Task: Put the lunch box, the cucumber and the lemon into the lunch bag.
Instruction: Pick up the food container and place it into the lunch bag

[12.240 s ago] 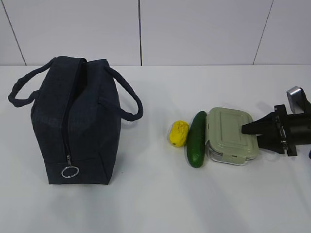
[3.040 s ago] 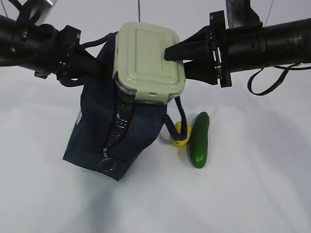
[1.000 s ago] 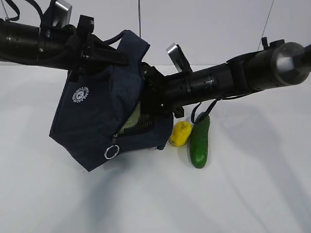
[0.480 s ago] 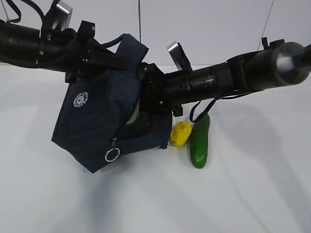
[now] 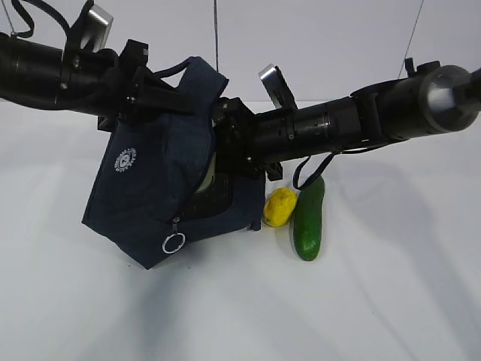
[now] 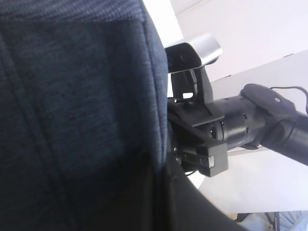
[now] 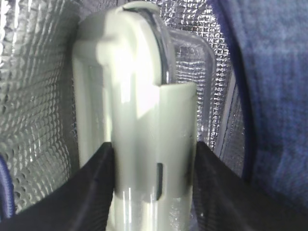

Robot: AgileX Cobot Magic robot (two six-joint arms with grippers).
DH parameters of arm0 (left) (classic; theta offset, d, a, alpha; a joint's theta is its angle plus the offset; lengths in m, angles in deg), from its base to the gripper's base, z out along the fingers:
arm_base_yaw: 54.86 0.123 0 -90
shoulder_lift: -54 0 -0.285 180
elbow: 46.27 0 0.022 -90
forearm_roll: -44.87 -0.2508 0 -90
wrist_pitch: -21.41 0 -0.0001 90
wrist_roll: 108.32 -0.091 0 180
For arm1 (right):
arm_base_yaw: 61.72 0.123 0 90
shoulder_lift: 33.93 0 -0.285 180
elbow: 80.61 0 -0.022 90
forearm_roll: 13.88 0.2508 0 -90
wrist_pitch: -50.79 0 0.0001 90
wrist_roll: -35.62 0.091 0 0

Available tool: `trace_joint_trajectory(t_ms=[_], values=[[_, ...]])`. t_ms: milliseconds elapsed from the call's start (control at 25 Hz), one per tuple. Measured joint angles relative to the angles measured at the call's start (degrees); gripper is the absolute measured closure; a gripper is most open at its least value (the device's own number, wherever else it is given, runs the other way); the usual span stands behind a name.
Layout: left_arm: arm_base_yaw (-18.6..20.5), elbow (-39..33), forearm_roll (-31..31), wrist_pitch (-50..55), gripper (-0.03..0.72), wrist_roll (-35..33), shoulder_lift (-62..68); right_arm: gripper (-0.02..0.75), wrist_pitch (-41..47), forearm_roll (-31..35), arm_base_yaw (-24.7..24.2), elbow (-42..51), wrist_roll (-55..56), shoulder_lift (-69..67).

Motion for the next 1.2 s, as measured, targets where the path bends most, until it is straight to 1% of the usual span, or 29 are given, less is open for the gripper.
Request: trace_joint_trajectory(t_ms=[1200], values=[[0.0,0.0,-0.1,-0.4,0.696,0.0,0.0,0.358,-0.2,0.0,0.0,0.0,0.0,0.0]])
